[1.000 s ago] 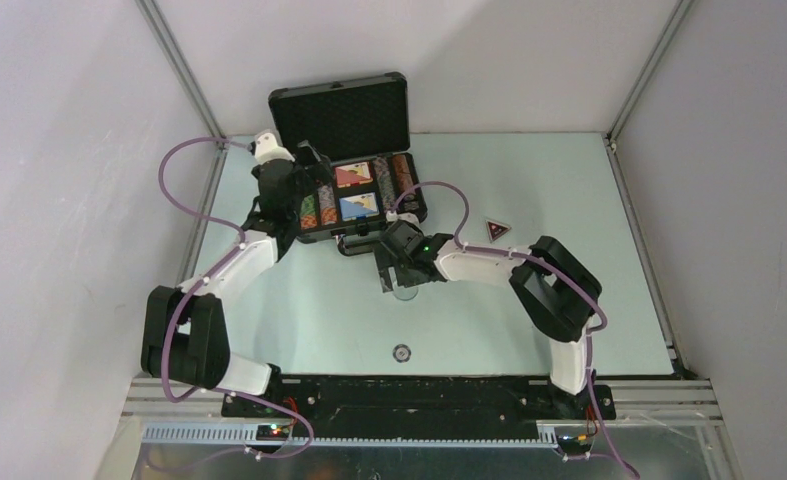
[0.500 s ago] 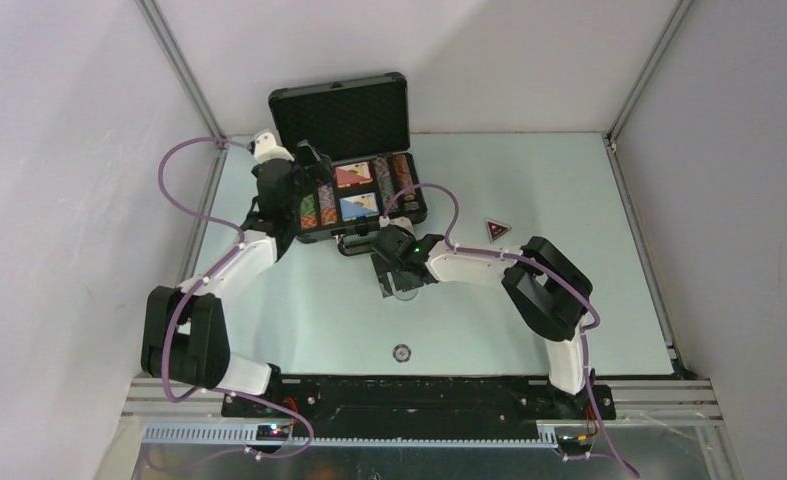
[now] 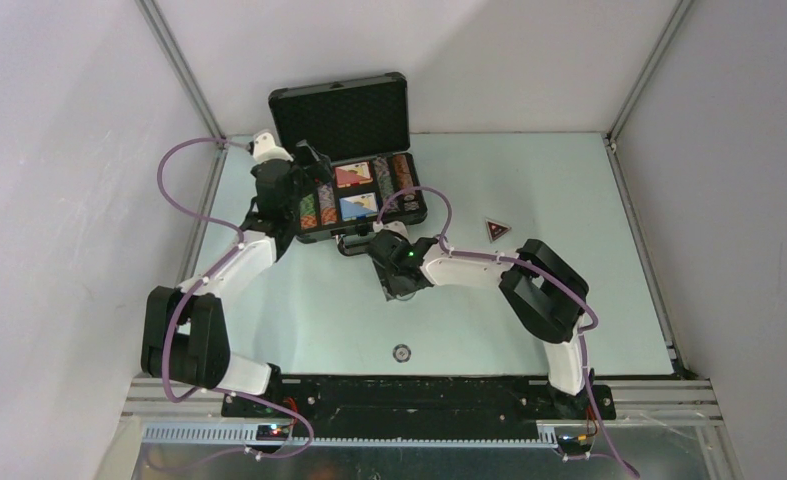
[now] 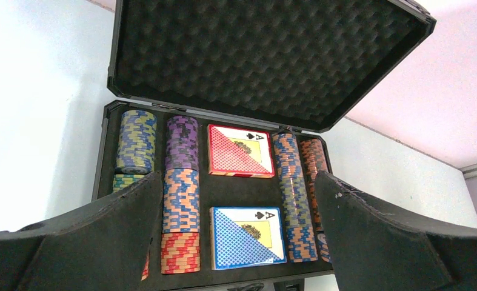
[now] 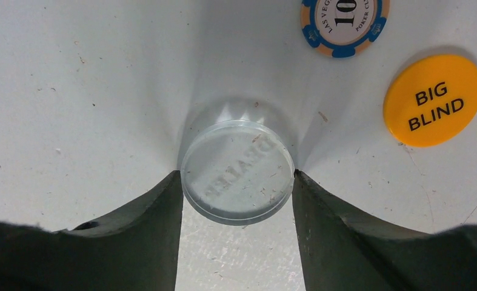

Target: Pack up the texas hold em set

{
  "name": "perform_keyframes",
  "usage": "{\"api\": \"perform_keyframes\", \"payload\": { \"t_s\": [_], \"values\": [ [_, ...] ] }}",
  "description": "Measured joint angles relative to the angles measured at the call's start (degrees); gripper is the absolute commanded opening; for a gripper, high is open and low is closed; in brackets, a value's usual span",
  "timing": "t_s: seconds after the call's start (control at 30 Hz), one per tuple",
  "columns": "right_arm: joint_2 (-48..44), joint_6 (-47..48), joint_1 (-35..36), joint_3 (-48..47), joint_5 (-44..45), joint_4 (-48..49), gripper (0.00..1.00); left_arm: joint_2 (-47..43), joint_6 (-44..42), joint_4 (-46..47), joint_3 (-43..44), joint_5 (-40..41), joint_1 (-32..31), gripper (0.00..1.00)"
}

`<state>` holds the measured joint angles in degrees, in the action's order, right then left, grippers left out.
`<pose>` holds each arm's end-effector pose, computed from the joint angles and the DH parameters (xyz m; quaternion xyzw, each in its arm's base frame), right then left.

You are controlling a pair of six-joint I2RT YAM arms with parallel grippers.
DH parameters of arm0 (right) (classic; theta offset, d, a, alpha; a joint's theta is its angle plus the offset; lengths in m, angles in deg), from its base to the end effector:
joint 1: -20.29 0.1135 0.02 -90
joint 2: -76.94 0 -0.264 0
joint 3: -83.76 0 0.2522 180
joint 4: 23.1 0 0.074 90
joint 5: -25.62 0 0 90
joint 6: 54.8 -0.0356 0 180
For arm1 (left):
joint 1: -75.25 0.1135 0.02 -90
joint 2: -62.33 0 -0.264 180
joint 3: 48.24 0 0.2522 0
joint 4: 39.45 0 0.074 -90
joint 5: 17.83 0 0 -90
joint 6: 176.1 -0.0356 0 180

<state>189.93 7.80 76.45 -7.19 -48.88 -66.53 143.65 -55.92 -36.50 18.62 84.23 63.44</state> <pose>0.2317 0.3285 0.1634 -0.2127 0.9450 0.0420 0.2448 0.3255 -0.0605 0.2898 -0.1885 0.7497 -0.1495 0.6165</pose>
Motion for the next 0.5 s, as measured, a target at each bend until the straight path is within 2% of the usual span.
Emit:
{"api": "perform_keyframes", "payload": {
  "t_s": [0.2, 0.37, 0.5],
  "values": [
    [-0.04, 0.46, -0.02, -0.09, 1.42, 0.04, 0.51, -0.24, 0.46, 0.68, -1.40, 0.00, 0.48, 1.00],
    [-1.16, 2.73, -1.01, -0.39, 2.12, -0.11, 0.51, -1.84, 0.52, 0.85, -2.45, 0.02, 1.68, 1.00],
    [-1.68, 5.33, -2.60, -6.69, 2.19, -1.90, 0.51, -3.78, 0.48, 1.31, -4.13, 0.09, 3.28, 1.00]
  ]
}}
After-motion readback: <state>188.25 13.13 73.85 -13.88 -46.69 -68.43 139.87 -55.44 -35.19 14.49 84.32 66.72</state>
